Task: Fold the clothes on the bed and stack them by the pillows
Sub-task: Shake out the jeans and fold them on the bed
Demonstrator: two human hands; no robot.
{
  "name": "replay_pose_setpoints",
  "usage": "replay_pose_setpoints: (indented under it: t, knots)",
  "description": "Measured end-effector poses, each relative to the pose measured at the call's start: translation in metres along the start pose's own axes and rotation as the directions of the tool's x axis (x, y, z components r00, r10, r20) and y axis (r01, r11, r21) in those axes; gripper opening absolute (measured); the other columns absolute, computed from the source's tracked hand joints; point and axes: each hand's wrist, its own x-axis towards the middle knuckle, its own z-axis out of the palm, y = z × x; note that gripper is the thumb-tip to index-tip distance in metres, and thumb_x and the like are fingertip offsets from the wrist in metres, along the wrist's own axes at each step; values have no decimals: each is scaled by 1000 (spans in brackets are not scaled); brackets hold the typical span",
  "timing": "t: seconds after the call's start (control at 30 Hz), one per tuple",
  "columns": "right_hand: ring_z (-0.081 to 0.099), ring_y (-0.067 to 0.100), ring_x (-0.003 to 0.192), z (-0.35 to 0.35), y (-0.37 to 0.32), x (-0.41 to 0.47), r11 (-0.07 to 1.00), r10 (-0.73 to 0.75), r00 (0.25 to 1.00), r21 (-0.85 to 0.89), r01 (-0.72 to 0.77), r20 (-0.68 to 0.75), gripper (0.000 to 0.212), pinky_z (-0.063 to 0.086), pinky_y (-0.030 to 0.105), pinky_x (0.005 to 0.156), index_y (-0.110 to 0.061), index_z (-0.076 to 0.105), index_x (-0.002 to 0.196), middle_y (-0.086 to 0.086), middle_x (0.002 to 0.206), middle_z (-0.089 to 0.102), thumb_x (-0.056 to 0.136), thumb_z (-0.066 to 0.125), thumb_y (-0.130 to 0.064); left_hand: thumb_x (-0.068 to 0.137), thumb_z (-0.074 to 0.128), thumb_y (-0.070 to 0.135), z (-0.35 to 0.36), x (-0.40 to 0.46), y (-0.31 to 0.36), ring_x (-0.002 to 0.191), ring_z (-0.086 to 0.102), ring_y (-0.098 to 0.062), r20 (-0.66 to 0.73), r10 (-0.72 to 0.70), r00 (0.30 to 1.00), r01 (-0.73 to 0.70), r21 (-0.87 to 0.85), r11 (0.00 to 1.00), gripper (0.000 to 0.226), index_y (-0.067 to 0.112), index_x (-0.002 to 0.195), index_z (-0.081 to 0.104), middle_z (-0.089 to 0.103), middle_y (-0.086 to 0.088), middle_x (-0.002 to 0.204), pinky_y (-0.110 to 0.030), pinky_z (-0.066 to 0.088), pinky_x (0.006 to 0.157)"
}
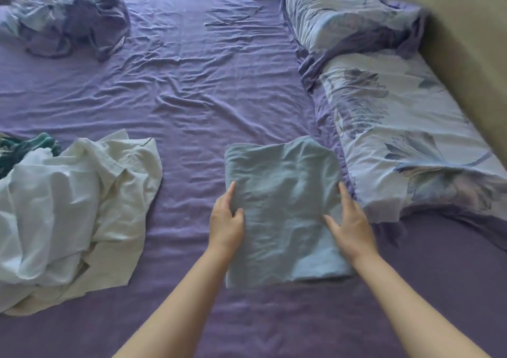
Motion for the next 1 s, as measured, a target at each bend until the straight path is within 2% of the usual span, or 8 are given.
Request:
replay_pose_setpoints:
  t: [0.17,0.27,0.33,0.4,0.5,0.63,0.77,1.0]
  knots:
    - [46,34,122,19,-7,62,993,52,999,-103,-53,-11,80,41,44,94,-27,10,150,14,142,38,89,61,-28,85,48,-6,13,67,-3,126,44,-21,73,43,996,-48,59,997,67,18,146,34,47,-7,137,-9,27,91]
    - [35,34,131,39,3,73,950,105,986,-307,-61,129,76,37,44,101,-24,6,150,17,149,24,92,54,-33,88,49,2,28,84,-20,136,32,-25,153,-25,988,-16,262,965,68,19,149,25,28,-8,152,-24,25,107]
    - [15,33,142,54,10,68,846,140,972,-533,-18,189,69,25,46,110,-25,9,150,19,155,7,94,47,-38,93,50,19,39,82,-34,145,9,-28,155,-56,986,-48,597,801,70,27,151,13,0,-8,159,-41,13,115]
    - [10,35,144,68,12,61,779,10,985,-619,101,172,59,18,53,112,-22,25,148,22,155,11,94,45,-34,96,43,37,53,76,-47,146,-10,-26,224,61,973,-207,718,665,67,34,151,4,-13,-4,159,-50,-2,116]
    - [24,36,140,86,19,62,730,-166,961,-628,270,220,57,17,59,110,-20,36,143,19,151,28,91,26,-40,94,24,59,70,70,-71,145,-18,-21,343,136,929,-344,672,656,64,39,149,-2,-18,1,158,-49,-14,114]
    - [-13,18,145,105,45,72,736,-54,957,-637,230,284,63,-23,41,109,-36,-21,138,1,158,-8,80,-14,-59,87,6,69,81,72,-99,144,-22,-18,329,184,926,-367,681,634,66,41,143,-14,-25,4,152,-46,-17,115]
    - [-22,14,141,113,55,83,752,-31,949,-618,229,313,59,-27,39,106,-40,-30,133,-2,157,-16,80,-15,-62,87,5,69,91,77,-108,141,-25,-16,315,195,929,-365,684,632,64,42,141,-17,-22,2,154,-47,-17,114]
    - [-11,19,144,97,30,81,762,48,927,-613,207,372,60,-6,50,114,-35,-7,148,0,158,-9,93,9,-55,93,17,63,73,77,-80,145,-16,-21,456,14,890,-363,690,626,67,37,149,-8,-19,-1,158,-51,-8,116]
